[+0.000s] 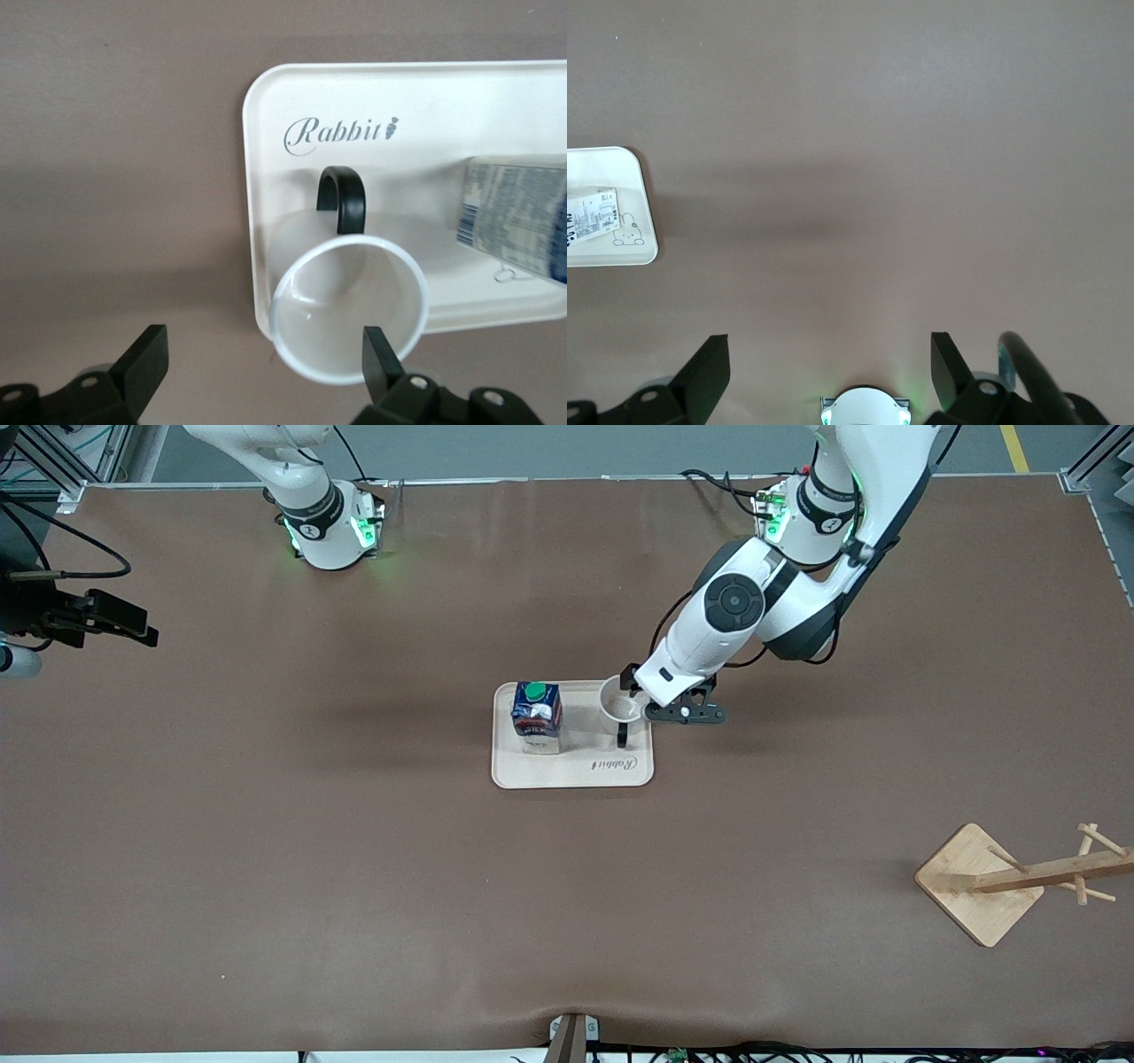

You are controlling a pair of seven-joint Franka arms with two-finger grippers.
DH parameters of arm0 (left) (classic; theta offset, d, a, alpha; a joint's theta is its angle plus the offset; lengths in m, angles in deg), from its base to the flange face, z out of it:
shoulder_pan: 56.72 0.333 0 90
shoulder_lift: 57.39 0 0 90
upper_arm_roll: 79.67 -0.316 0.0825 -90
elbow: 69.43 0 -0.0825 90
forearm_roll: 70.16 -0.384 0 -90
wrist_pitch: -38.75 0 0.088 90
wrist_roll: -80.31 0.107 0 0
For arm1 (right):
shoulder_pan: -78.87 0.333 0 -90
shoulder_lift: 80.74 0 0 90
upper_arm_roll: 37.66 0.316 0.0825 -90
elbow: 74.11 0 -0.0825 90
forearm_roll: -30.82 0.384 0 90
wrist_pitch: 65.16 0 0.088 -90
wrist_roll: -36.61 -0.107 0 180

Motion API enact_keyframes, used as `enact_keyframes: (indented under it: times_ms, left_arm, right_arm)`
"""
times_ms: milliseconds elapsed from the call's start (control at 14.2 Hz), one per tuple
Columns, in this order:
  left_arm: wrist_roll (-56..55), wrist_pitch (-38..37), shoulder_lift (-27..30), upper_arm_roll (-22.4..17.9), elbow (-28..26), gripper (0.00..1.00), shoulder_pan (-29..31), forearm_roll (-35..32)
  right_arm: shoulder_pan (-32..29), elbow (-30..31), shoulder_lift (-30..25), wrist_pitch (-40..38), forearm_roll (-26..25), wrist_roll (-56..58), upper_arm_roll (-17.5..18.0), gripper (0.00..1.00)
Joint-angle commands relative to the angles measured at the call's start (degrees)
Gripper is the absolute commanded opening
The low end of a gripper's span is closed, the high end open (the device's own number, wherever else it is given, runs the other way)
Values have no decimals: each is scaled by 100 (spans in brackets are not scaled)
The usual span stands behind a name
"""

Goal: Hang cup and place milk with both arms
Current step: 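Lower the left gripper and grasp the white mug by its rim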

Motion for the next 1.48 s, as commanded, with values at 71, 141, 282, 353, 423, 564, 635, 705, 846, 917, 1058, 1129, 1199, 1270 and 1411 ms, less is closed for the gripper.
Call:
enact_keyframes:
  times_ms: [71, 141, 282, 353, 423, 564, 635, 705, 846, 917, 1058, 1129, 1199, 1270, 1411]
  left_arm:
    - [-261, 230, -523, 21, 43, 77, -43, -524]
    - [-261, 230, -558, 21, 43, 72, -43, -525]
    - [-261, 239, -629, 21, 43, 46, -69, -533]
    - [-261, 239, -629, 12, 51, 30, -87, -533]
    - [-261, 239, -629, 12, 51, 13, -96, -533]
    - [-252, 230, -629, 12, 69, 0, -96, -533]
    - [-252, 230, -646, 3, 86, 0, -96, -533]
    - [-244, 230, -629, 3, 113, 0, -87, -533]
    - [-226, 178, -550, -6, 200, 0, -26, -542]
    - [-243, 169, -358, 3, 210, 0, 1, -542]
    - [-243, 20, -24, 3, 288, 0, 18, -542]
    - [-243, -172, 117, 3, 411, 0, 27, -542]
    - [-226, -418, 249, -5, 603, 0, 45, -542]
    - [-191, -716, 389, -6, 779, 0, 132, -542]
    - [141, -1270, 609, 12, 1175, 0, 474, -542]
  right_arm:
    - [-157, -16, 22, -26, 27, -65, 120, 100]
    - [-166, -16, 22, -26, 27, -65, 120, 100]
    - [-157, -16, 22, -26, 27, -65, 120, 100]
    - [-175, -16, 22, -35, 27, -65, 120, 100]
    - [-183, -16, 22, -52, 27, -65, 111, 100]
    - [-175, -16, 22, -53, 27, -65, 111, 100]
    - [-175, -7, 22, -53, 27, -65, 111, 100]
    - [-175, -7, 31, -44, 27, -65, 111, 100]
    - [-157, -16, 22, -44, 27, -65, 111, 100]
    - [-148, -16, 31, -44, 27, -65, 111, 100]
    - [-148, -16, 48, -9, 36, -65, 111, 100]
    - [-148, -25, 57, -9, 36, -65, 111, 100]
    - [-131, -33, 57, -9, 36, -73, 111, 100]
    - [-122, -42, 57, -9, 36, -73, 111, 100]
    - [-113, -77, 170, -9, 19, -3, 120, 100]
